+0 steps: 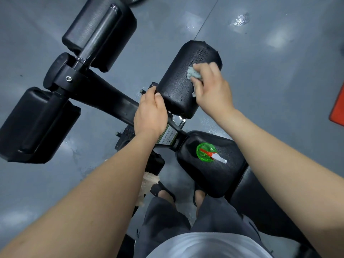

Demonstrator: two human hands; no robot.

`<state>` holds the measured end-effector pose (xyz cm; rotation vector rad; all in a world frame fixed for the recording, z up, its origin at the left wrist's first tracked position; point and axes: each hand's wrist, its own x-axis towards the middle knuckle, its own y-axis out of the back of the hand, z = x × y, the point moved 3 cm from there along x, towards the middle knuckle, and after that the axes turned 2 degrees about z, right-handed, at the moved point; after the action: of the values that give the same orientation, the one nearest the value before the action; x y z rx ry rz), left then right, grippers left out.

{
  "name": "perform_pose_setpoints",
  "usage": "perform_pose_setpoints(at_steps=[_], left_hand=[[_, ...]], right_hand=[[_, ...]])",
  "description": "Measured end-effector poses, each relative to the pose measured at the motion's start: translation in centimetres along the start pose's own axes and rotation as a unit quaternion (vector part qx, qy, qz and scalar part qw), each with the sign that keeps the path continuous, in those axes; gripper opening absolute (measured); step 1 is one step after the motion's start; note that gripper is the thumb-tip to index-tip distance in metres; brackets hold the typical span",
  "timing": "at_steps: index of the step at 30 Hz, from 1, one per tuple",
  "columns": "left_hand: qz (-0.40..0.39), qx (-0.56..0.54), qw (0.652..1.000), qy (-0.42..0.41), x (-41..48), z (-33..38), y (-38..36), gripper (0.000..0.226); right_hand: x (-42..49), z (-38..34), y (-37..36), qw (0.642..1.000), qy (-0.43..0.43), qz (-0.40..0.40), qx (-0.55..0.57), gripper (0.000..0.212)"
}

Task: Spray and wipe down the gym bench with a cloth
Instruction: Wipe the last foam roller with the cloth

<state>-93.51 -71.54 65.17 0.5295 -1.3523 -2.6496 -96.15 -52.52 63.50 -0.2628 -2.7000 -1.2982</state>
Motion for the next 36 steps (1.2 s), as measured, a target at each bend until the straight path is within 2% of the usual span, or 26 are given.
perform_pose_setpoints(at_steps=[7,14,19,23,30,36], left_hand=[[-0.004,-0.004,1.000,0.001,-0.1,0.0,0.0,0.050],[0.002,0.001,1.000,-0.002,0.1,-0.1,-0.1,0.048],[0.003,0.003,1.000,-0.005,0.1,-0.2,-0.1,0.047],[0.004,0.004,1.000,-0.006,0.2,-0.2,-0.1,0.046],[-0.001,0.003,1.000,-0.002,0.2,-0.2,-0.2,0.046],[0.002,0.005,1.000,0.000,0.3,-0.3,-0.2,0.046]], right_hand=[[-2.5,2.0,-0.2,0.999,-0.032,-0.014,0.028,0.028],[2.9,2.7,1.4,0.995,-0.092,0.027,0.024,0.029],[6.0,2.9,1.8,0.993,-0.116,0.028,0.000,0.031],[5.7,2.4,1.4,0.995,-0.097,0.031,0.003,0.030],[1.2,1.1,0.5,1.000,0.024,-0.004,0.004,0.028],[6.3,1.6,1.5,0.999,-0.040,0.001,-0.031,0.029]])
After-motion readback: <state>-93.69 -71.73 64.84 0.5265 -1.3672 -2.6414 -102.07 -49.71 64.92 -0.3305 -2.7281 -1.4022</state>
